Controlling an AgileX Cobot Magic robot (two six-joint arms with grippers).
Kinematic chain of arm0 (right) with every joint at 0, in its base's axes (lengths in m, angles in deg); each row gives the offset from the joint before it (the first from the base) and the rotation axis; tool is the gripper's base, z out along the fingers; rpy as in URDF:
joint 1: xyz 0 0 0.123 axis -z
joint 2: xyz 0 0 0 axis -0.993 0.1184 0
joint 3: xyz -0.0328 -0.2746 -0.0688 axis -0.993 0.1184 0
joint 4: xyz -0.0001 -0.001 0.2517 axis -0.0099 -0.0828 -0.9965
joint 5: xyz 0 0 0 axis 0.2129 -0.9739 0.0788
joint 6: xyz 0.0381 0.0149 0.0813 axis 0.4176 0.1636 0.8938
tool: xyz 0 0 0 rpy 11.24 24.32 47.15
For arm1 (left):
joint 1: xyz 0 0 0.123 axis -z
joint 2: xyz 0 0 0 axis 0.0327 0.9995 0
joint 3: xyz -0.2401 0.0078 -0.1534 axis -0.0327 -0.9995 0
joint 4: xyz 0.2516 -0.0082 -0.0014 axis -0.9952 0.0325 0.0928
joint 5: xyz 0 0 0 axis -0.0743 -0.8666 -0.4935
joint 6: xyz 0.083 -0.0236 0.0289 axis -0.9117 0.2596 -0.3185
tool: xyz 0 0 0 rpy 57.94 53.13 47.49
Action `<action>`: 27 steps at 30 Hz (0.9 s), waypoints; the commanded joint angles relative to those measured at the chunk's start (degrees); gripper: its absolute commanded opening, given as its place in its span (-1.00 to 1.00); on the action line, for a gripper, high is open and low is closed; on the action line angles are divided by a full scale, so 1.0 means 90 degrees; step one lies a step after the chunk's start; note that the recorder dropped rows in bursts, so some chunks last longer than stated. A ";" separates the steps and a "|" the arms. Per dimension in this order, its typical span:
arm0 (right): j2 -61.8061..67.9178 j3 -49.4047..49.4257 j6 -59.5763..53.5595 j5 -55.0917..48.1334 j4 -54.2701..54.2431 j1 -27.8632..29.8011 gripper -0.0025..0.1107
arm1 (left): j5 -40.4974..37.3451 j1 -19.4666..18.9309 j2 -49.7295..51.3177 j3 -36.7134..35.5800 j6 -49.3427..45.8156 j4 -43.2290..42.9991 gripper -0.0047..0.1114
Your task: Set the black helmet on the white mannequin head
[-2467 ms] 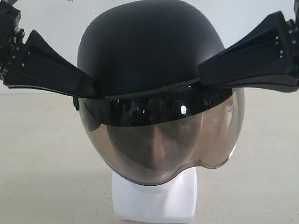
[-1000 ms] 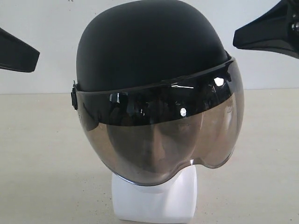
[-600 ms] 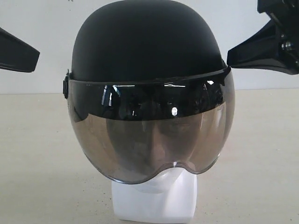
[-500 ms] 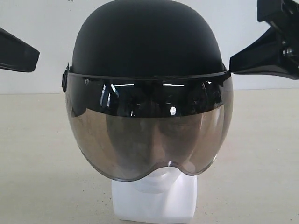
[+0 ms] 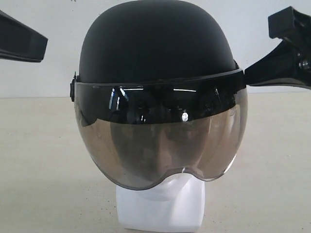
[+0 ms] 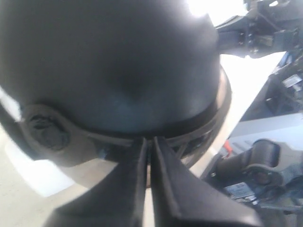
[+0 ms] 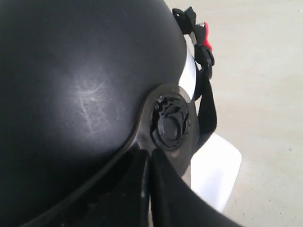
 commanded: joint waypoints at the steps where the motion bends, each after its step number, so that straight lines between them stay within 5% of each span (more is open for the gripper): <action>1: -0.0439 -0.0199 -0.0006 0.0187 -0.0070 0.0006 -0.96 | 0.0066 -0.0017 0.0044 -0.0014 0.0012 0.0602 -0.84; 17: -0.0475 -0.0408 -0.0210 -0.0183 -0.0528 -0.0361 -0.96 | 0.0060 -0.0017 0.0461 -0.0014 -0.0418 0.1004 -0.84; 27: -0.0146 -0.0408 -0.0079 0.0058 0.0270 -0.0770 -0.96 | 0.0044 -0.0017 0.0546 -0.0014 -0.0481 0.1063 -0.84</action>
